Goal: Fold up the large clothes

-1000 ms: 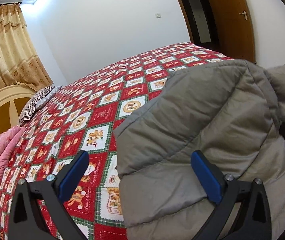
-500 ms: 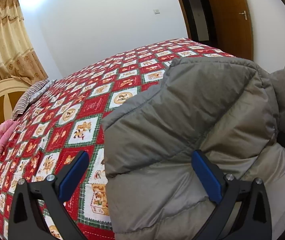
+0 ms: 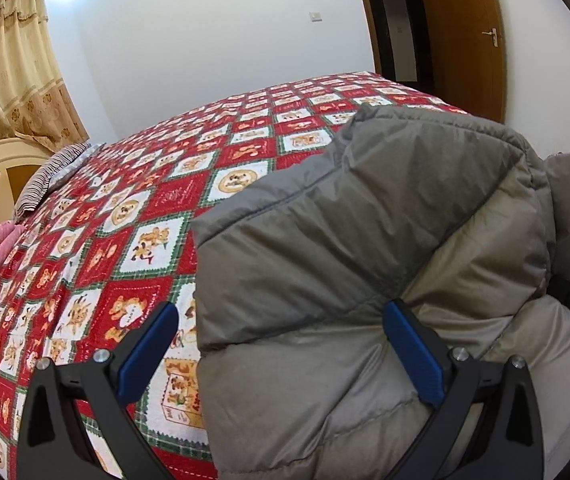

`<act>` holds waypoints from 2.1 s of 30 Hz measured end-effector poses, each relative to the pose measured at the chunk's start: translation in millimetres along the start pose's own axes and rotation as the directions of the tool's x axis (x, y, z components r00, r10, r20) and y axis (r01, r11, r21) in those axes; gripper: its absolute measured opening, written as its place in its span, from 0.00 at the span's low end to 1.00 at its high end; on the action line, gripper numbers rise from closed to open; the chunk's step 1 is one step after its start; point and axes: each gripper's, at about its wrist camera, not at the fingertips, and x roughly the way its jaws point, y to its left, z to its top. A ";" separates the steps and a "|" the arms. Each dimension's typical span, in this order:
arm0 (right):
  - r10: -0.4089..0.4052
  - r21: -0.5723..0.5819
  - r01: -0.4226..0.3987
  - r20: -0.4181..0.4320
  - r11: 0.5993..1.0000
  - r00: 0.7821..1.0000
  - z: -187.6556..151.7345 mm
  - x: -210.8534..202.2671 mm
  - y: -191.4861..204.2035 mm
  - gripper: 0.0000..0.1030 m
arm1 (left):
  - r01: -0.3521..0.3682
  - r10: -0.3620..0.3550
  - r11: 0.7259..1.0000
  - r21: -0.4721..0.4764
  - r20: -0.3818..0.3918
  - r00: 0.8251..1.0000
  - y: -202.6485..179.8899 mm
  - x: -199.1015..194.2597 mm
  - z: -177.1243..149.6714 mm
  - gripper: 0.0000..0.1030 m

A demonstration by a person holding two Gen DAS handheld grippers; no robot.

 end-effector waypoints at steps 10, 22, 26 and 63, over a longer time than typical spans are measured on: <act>0.009 0.000 -0.009 -0.005 1.000 1.000 -1.6 4.7 -1.8 0.83 | 0.009 -0.009 1.000 -0.008 -0.004 1.000 -0.1 2.3 -1.0 1.00; -0.005 -0.012 0.005 -0.006 1.000 1.000 -2.8 7.5 1.0 0.84 | 0.012 -0.012 1.000 -0.010 -0.007 1.000 -0.4 4.3 -2.0 1.00; -0.004 -0.012 0.004 -0.006 1.000 1.000 -2.7 8.2 0.5 0.84 | 0.018 -0.018 1.000 -0.015 -0.011 1.000 -0.4 6.7 -3.3 1.00; 0.267 0.104 -0.258 -0.086 0.960 0.960 -20.5 -11.5 -39.7 0.66 | 0.435 -0.460 0.877 -0.205 -0.092 0.883 32.1 -9.5 -33.9 0.74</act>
